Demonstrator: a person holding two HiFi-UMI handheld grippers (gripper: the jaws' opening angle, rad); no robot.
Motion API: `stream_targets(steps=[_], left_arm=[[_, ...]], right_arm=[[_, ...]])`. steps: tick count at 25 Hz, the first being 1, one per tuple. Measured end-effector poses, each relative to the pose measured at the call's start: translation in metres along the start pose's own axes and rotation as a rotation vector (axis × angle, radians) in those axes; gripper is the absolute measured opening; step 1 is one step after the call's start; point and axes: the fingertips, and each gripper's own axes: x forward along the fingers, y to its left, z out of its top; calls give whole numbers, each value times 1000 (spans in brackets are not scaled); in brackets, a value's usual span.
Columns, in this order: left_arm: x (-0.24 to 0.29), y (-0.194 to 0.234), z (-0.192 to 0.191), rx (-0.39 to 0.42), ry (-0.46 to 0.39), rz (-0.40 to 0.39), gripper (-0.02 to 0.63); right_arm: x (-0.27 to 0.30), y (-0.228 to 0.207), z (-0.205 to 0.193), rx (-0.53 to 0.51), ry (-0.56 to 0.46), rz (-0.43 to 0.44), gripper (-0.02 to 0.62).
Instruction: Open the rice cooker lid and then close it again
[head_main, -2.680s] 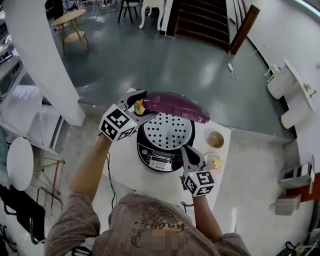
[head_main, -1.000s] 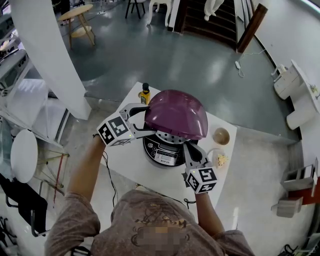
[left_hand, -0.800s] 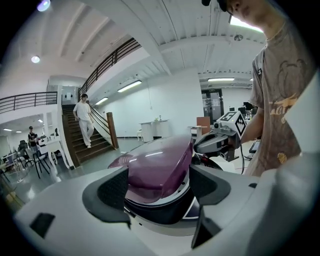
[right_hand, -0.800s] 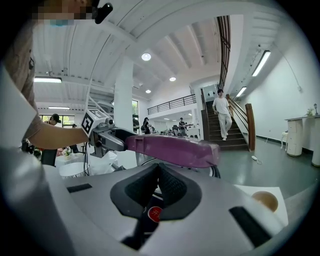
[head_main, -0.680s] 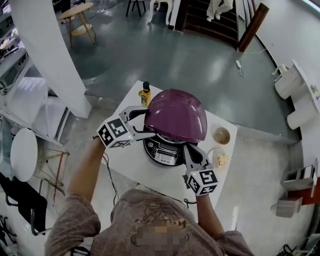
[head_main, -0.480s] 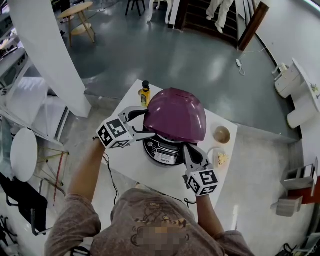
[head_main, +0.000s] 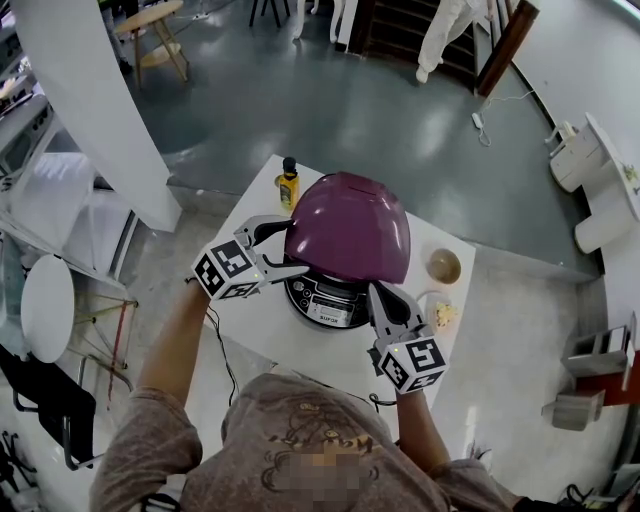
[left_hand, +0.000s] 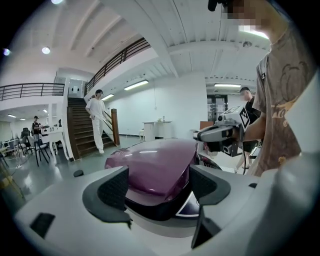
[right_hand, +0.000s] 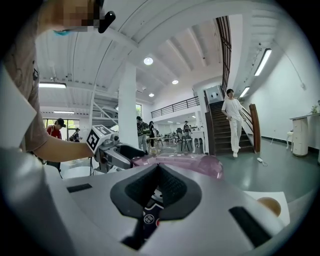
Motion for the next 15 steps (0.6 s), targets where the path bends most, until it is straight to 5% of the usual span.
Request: stream_targets(steps=[15], left_arm=[[0,0,-1,-6,-1,0,371]], right_arm=[[19,-11,2,-13,32,-5,2]])
